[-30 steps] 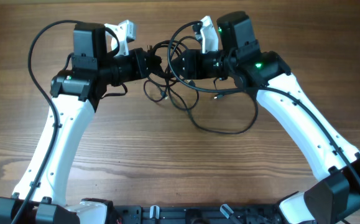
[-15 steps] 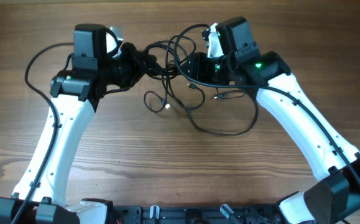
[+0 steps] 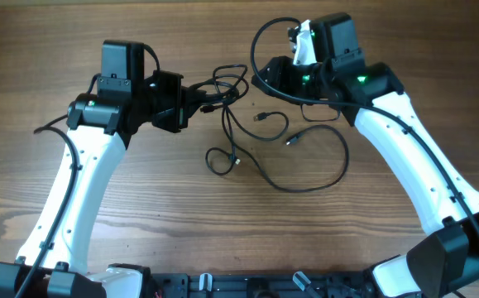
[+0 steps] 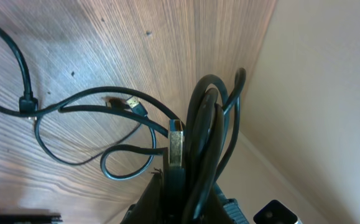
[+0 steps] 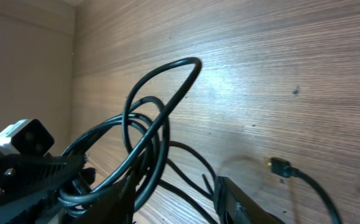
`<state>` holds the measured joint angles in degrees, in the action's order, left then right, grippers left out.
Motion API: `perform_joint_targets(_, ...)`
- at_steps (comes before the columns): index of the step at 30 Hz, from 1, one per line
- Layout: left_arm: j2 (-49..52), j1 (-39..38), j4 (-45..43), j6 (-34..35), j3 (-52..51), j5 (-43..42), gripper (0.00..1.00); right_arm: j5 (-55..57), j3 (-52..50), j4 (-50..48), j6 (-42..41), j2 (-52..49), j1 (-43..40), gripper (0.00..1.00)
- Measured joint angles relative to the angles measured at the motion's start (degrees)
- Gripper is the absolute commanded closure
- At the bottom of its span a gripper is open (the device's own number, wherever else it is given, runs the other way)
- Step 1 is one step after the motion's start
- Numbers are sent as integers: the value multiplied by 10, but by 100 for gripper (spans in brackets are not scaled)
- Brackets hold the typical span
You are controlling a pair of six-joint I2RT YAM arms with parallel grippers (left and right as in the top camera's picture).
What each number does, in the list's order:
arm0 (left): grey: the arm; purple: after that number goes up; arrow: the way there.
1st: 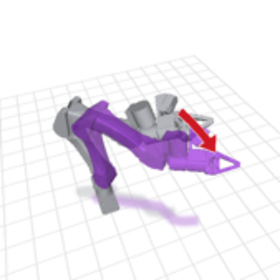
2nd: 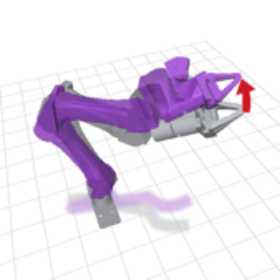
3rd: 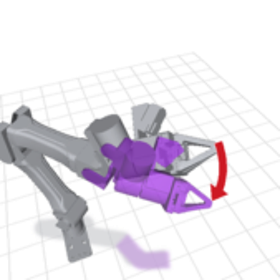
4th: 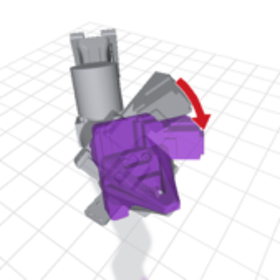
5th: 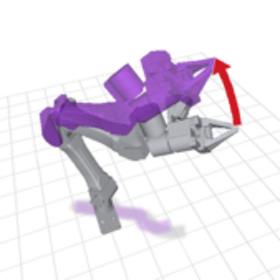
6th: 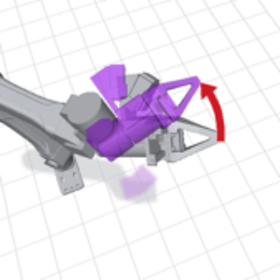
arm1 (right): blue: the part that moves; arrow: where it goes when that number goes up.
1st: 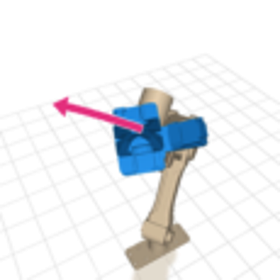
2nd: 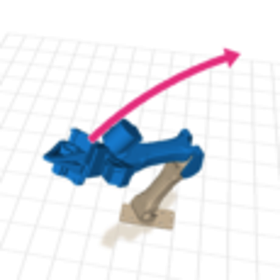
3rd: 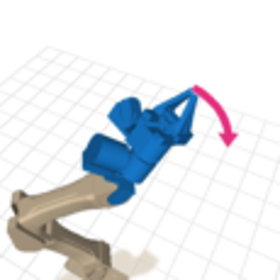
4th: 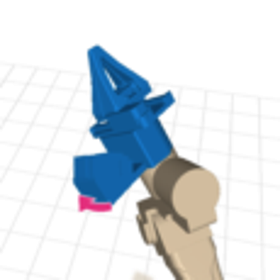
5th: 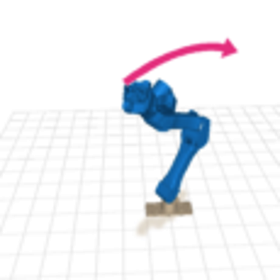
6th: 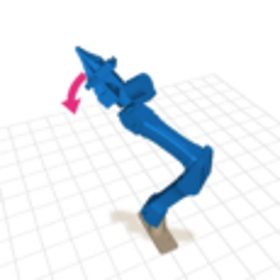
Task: Untangle cables
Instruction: 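Pull the grasped strand out to the upper right with the right gripper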
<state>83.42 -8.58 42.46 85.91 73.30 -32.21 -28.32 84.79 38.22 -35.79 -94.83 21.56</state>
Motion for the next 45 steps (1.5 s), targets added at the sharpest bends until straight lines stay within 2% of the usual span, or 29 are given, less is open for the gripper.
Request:
perform_joint_targets(9, 0, 0, -1, 10, 0, -33, 95, -17, 0, -15, -15, -7, 16, 62)
perform_joint_targets(11, 0, 0, -5, 2, 0, -35, 94, -28, 0, -19, -17, -15, 21, 59)
perform_joint_targets(13, 0, 0, -17, -35, 0, -28, 93, -38, 0, -30, -17, -16, 21, 55)
perform_joint_targets(15, 0, 0, -31, -109, 0, -13, 96, -48, 0, -37, -12, -15, 21, 53)
perform_joint_targets(20, 0, 0, -104, -418, -1, 9, 96, -64, 0, -35, 3, 0, 21, 51)
perform_joint_targets(25, 0, 0, -112, -703, -1, -36, 96, -89, 0, -73, 27, 6, 21, 47)
perform_joint_targets(29, 0, 0, -105, -813, -1, -68, 96, -79, 0, -87, 36, 35, 21, 49)
perform_joint_targets(31, 0, 0, -108, -824, -1, -85, 96, -68, 0, -83, 38, 43, 21, 51)
perform_joint_targets(33, 0, 0, -121, -808, -1, -96, 96, -46, 0, -69, 37, 43, 27, 55)
perform_joint_targets(39, 0, 0, -143, -669, -1, -102, 96, -6, 0, -66, 28, 34, 62, 56)
perform_joint_targets(45, 0, 0, -141, -590, -1, -121, 96, 9, 0, -78, 15, 12, 68, 60)
